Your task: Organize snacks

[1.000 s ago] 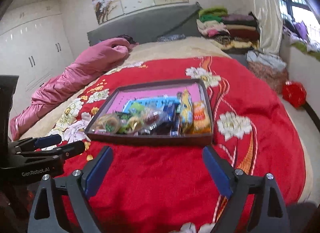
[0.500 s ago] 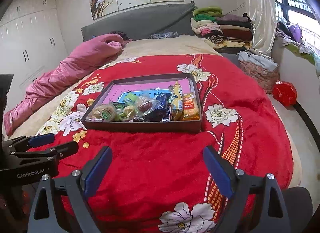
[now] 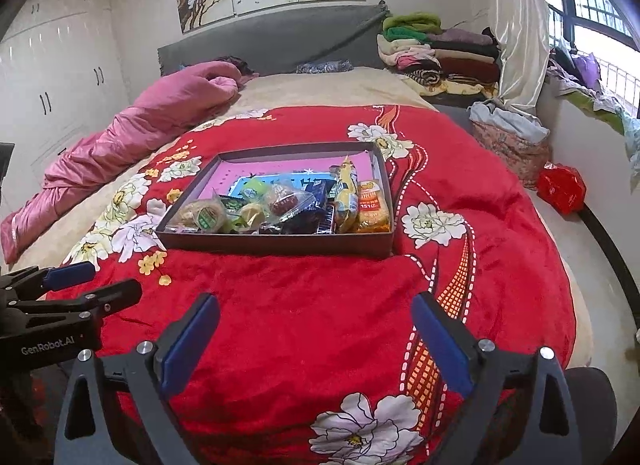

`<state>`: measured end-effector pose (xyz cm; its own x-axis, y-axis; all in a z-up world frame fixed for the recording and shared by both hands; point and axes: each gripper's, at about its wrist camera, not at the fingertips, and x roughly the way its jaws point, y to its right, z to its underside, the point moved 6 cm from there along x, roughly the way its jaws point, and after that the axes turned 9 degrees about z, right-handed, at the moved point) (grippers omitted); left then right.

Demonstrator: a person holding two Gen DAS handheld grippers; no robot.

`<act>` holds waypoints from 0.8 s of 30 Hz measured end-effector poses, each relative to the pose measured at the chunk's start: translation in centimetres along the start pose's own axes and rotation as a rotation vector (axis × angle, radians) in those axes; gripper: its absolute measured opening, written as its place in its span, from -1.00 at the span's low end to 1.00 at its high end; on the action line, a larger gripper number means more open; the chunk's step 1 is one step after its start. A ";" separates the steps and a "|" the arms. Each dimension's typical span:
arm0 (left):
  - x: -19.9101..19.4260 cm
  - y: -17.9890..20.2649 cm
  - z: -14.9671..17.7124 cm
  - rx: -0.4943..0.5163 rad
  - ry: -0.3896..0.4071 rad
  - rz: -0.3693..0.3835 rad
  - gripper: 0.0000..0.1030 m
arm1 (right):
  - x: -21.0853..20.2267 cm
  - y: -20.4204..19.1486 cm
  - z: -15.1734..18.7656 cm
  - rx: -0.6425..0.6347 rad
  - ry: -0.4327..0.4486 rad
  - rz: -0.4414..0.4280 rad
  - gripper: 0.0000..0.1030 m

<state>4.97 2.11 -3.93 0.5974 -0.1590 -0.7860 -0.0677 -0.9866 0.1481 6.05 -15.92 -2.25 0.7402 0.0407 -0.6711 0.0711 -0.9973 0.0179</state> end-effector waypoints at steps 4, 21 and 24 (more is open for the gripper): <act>-0.1 -0.1 0.0 -0.002 0.000 -0.005 0.52 | 0.0 0.0 0.1 -0.002 -0.001 -0.001 0.89; 0.1 -0.3 0.2 -0.006 -0.010 -0.015 0.52 | 0.3 0.2 0.3 -0.004 -0.007 0.014 0.89; 0.1 -0.3 0.2 -0.005 -0.010 -0.021 0.52 | 0.3 0.2 0.3 -0.005 -0.006 0.014 0.89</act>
<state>4.90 2.40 -4.18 0.5910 -0.1388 -0.7947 -0.0515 -0.9896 0.1345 6.14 -16.12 -2.69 0.7374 0.0266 -0.6749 0.0646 -0.9974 0.0312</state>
